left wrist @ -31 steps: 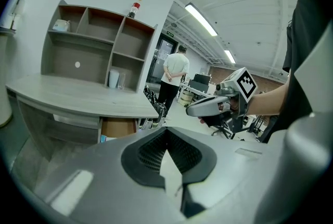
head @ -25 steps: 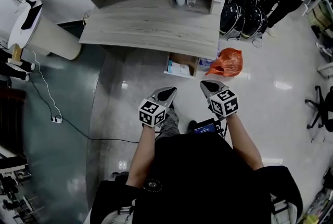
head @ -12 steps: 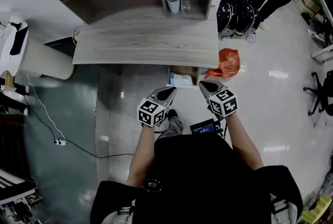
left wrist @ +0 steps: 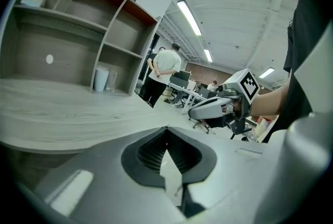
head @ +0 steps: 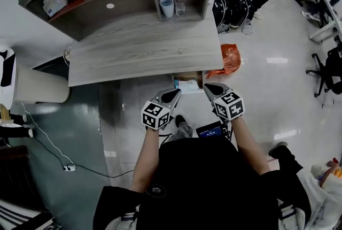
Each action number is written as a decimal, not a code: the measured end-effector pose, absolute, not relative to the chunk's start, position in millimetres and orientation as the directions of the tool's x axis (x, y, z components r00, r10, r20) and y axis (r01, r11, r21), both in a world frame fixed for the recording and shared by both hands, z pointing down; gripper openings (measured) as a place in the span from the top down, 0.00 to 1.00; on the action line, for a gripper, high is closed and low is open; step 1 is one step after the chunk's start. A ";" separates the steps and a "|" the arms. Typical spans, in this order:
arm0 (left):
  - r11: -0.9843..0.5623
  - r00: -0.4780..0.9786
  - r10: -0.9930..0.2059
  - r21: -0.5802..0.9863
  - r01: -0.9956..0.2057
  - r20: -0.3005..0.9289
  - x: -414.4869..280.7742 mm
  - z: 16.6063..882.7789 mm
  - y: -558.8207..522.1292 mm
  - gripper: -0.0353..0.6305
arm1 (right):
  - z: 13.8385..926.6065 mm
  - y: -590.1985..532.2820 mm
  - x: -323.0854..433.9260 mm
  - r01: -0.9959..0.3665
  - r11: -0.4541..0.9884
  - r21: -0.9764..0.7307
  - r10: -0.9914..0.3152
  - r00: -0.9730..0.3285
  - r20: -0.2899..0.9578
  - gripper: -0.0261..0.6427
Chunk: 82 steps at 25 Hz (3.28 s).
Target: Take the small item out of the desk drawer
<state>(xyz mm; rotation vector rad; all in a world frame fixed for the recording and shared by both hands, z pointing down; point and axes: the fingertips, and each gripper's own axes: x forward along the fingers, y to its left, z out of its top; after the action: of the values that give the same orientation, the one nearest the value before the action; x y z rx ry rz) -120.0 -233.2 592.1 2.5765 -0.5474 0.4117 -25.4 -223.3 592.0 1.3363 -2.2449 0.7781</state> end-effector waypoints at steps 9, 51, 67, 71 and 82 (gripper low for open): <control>-0.827 0.893 -0.236 0.403 -0.392 0.384 -115.1 602.7 -233.5 0.94 | 595.2 -216.8 -23.1 -0.913 0.323 -0.249 -0.673 -0.406 0.618 0.96; -0.849 0.845 -0.285 0.291 -0.442 0.453 -57.7 585.8 -244.4 0.94 | 574.6 -256.3 29.9 -0.856 0.426 -0.292 -0.661 -0.515 0.545 0.96; -0.816 0.796 -0.273 0.307 -0.489 0.541 -44.1 616.8 -227.6 0.94 | 596.1 -246.6 41.3 -0.796 0.477 -0.373 -0.589 -0.605 0.536 0.96; -0.821 0.767 -0.273 0.275 -0.500 0.581 -49.5 628.1 -227.3 0.94 | 610.7 -242.9 36.2 -0.773 0.496 -0.396 -0.562 -0.633 0.532 0.96; -0.872 0.702 -0.180 0.218 -0.438 0.689 -48.4 676.1 -238.6 0.94 | 644.8 -241.1 24.9 -0.756 0.497 -0.425 -0.514 -0.652 0.558 0.96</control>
<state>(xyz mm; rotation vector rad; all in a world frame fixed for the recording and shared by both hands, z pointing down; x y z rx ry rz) -48.4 -238.6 676.1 2.5444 -0.4809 0.9746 24.9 -241.1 644.8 1.0600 -2.3875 0.9374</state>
